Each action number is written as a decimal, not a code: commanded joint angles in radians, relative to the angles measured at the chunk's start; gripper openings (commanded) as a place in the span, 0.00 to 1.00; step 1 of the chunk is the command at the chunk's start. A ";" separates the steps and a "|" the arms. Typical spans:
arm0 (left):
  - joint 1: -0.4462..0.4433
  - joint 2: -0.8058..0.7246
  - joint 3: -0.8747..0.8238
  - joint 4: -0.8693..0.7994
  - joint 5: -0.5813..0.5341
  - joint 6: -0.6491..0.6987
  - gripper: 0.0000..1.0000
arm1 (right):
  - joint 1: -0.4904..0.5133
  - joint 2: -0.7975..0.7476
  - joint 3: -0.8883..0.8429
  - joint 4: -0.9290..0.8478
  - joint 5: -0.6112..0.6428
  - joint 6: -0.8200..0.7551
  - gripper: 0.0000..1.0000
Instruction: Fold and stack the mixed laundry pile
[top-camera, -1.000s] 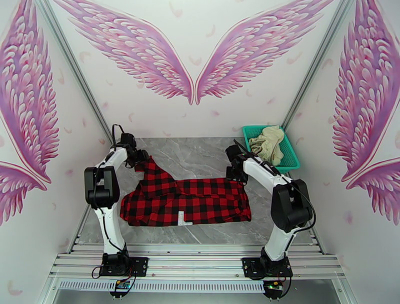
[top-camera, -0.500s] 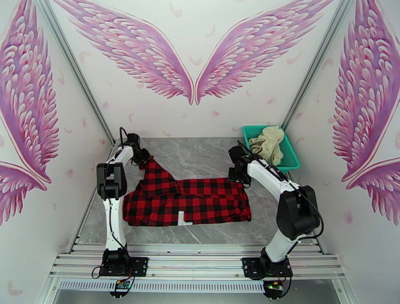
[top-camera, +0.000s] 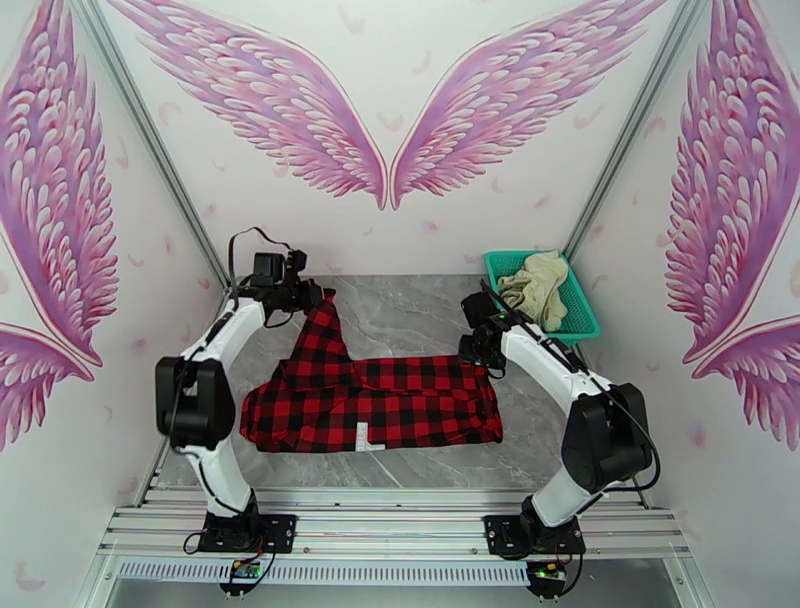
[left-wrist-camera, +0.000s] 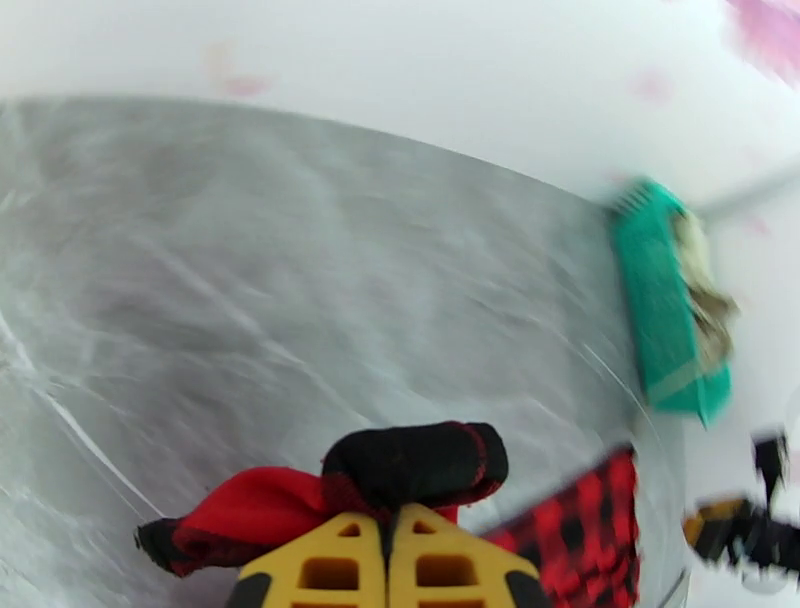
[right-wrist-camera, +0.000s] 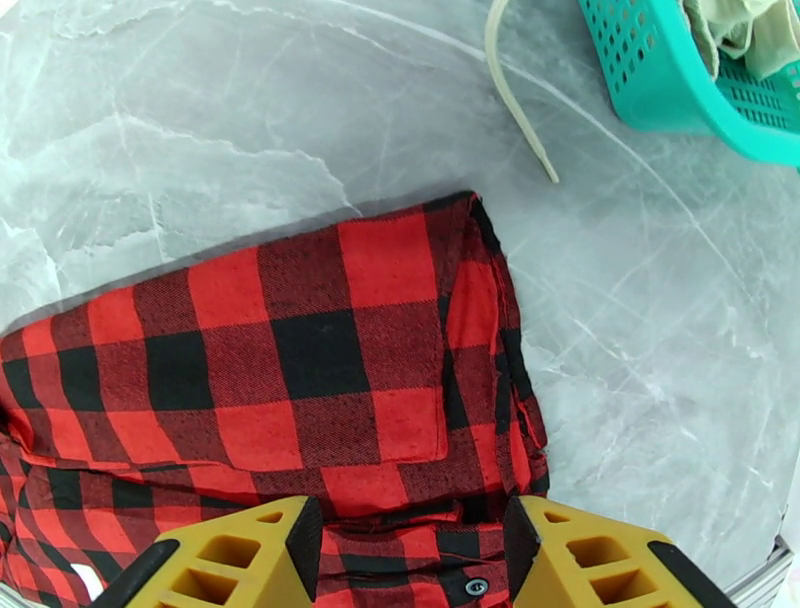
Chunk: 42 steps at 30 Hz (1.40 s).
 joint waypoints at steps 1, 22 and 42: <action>-0.087 -0.181 -0.192 -0.050 0.071 0.219 0.01 | -0.003 -0.029 -0.044 0.035 -0.013 0.032 0.55; 0.018 -0.521 -0.640 -0.138 -0.120 -0.089 0.61 | 0.367 0.079 0.066 0.106 -0.171 0.084 0.56; 0.145 -0.239 -0.593 -0.142 -0.115 -0.085 0.56 | 0.647 0.497 0.471 -0.189 0.028 0.083 0.21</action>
